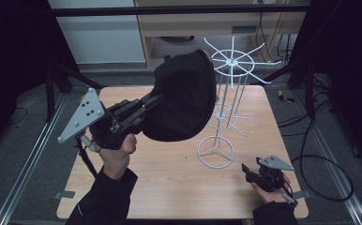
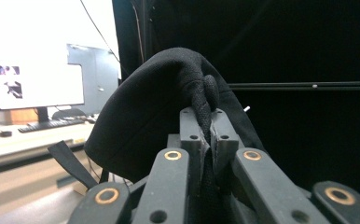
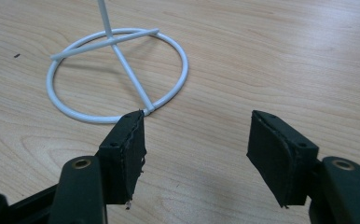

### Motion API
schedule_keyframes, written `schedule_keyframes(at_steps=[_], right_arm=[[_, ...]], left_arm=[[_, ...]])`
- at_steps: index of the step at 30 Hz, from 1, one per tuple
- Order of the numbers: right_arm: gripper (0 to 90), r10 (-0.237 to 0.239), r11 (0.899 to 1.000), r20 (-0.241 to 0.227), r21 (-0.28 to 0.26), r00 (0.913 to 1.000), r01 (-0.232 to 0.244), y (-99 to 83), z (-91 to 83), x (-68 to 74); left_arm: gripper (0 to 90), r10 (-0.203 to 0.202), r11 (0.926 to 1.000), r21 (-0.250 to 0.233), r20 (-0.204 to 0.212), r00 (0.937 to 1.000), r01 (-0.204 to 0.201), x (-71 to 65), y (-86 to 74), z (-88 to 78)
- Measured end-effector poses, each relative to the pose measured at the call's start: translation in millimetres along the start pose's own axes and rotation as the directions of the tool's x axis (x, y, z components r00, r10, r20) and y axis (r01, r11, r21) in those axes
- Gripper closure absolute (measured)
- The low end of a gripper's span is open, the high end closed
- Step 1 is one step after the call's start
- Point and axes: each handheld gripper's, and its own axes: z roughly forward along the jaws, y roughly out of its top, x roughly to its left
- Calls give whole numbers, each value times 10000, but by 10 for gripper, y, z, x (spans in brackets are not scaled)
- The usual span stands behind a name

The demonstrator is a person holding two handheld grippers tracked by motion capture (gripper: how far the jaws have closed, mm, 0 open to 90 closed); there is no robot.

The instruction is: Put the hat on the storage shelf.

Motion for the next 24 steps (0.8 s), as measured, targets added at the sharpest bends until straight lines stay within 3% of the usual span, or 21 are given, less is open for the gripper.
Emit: schedule_keyframes(at_steps=[10, 17, 24], right_arm=[[368, -15, 10000, -14, 39, 10000, 15, -4, 4, 0], [366, 15, 9999, -25, 102, 10000, -15, -5, 11, 6], [362, -41, 9999, 16, 136, 10000, 41, -11, 19, 3]], left_arm=[[853, -707, 9967, 413, 200, 9973, 698, 66, -206, 67], [828, -886, 9900, 1076, -248, 9958, 908, 131, -334, 12], [817, -826, 9789, 1820, -603, 9948, 923, 147, -441, 74]])
